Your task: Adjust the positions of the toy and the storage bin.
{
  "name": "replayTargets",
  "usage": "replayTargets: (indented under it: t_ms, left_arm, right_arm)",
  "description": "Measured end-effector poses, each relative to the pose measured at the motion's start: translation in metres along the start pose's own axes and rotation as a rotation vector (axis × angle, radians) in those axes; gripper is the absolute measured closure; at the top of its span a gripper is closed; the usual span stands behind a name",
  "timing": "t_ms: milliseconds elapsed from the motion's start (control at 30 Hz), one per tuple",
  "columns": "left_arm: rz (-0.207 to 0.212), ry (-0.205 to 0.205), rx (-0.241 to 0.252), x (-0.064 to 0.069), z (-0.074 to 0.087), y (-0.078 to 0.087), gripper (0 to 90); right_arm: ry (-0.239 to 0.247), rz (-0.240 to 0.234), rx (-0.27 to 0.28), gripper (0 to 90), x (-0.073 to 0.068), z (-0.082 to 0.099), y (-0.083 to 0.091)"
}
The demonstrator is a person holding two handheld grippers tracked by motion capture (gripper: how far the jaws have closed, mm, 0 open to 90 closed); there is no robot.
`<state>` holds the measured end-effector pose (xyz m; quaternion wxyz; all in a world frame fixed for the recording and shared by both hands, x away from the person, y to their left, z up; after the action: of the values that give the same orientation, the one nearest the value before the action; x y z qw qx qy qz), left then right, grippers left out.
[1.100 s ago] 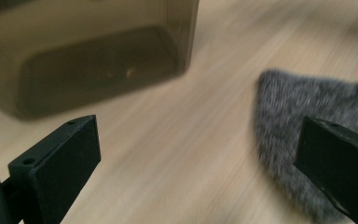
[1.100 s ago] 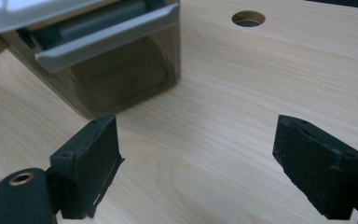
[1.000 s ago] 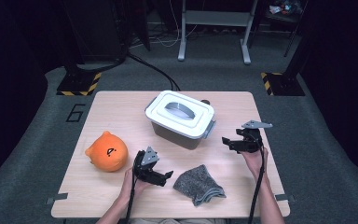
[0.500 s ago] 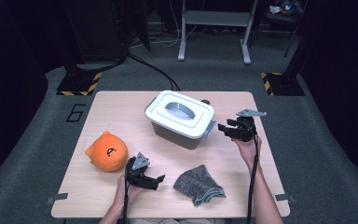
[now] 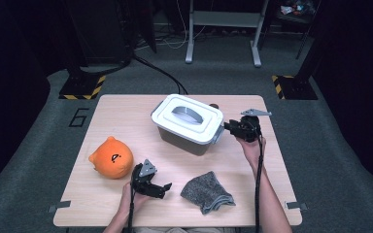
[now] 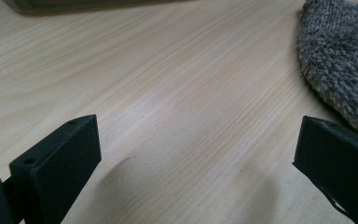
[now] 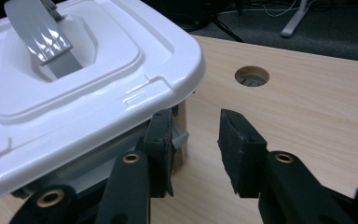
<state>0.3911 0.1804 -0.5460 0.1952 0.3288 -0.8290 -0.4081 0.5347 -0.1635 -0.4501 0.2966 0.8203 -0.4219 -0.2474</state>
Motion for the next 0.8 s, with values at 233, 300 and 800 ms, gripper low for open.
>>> replayTargets:
  t_ms: [233, 300, 800]
  left_arm:
    - [-0.008, 0.005, 0.007, -0.001, 0.0, -0.001, 0.6]
    - [-0.009, -0.004, 0.001, -0.001, 0.0, 0.0, 0.7]
    - [0.001, 0.005, 0.002, -0.003, 0.0, 0.0, 1.1]
  right_arm:
    - [-0.006, -0.018, -0.005, 74.7, -0.002, -0.004, -0.006]
    - [0.001, -0.017, -0.011, 78.2, -0.005, -0.005, -0.007]
    - [-0.022, -0.065, -0.011, 78.4, -0.014, 0.008, 0.001]
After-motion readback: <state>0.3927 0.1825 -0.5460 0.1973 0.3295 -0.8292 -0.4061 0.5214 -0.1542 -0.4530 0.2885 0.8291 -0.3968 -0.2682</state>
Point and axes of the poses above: each handheld gripper's, and its own axes: y roughly backward along the jaws, z roughly out of its underside, x roughly to its right, the point moved 3 cm from there along -y, roughly forward along the jaws, and after that the axes turned 15 degrees about -x, right-handed, at the moved point
